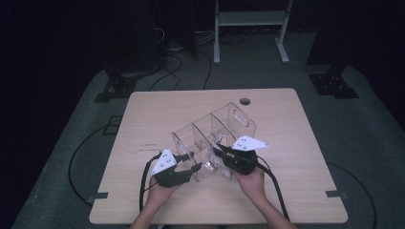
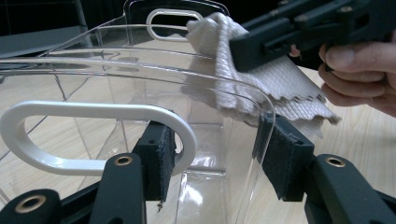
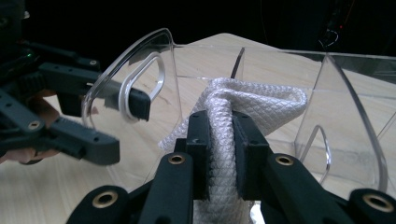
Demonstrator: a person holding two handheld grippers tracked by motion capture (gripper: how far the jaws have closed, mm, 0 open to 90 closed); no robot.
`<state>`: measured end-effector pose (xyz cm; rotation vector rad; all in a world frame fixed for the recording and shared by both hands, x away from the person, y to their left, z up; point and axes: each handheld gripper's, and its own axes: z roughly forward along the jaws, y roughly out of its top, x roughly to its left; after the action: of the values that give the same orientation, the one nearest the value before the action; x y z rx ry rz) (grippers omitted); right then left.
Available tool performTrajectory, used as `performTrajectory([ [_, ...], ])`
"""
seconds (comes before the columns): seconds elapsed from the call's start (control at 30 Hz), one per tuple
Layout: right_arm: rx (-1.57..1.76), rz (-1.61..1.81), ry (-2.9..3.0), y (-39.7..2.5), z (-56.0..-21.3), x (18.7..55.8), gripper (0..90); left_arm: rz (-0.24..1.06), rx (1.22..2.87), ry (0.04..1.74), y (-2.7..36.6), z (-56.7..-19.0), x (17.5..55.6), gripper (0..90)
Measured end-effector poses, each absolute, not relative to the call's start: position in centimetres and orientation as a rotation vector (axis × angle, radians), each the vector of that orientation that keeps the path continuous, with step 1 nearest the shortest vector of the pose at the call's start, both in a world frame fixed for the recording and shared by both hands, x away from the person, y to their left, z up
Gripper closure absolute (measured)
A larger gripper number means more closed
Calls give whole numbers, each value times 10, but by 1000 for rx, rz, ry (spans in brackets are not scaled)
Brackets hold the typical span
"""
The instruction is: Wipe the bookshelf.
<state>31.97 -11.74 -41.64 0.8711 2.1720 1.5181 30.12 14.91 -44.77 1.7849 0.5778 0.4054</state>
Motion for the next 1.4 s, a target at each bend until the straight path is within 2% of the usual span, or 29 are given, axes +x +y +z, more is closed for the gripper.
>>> performTrajectory([
  [0.27,874,1518,2171,-116,-418,319,778,405,1789,573,149,-448,301,485],
  [0.9,964,1438,2255,-122,-475,313,777,409,1786,582,147,-448,301,485],
  [1.4,995,1336,2345,-120,-490,319,776,410,1786,585,146,-448,301,486],
])
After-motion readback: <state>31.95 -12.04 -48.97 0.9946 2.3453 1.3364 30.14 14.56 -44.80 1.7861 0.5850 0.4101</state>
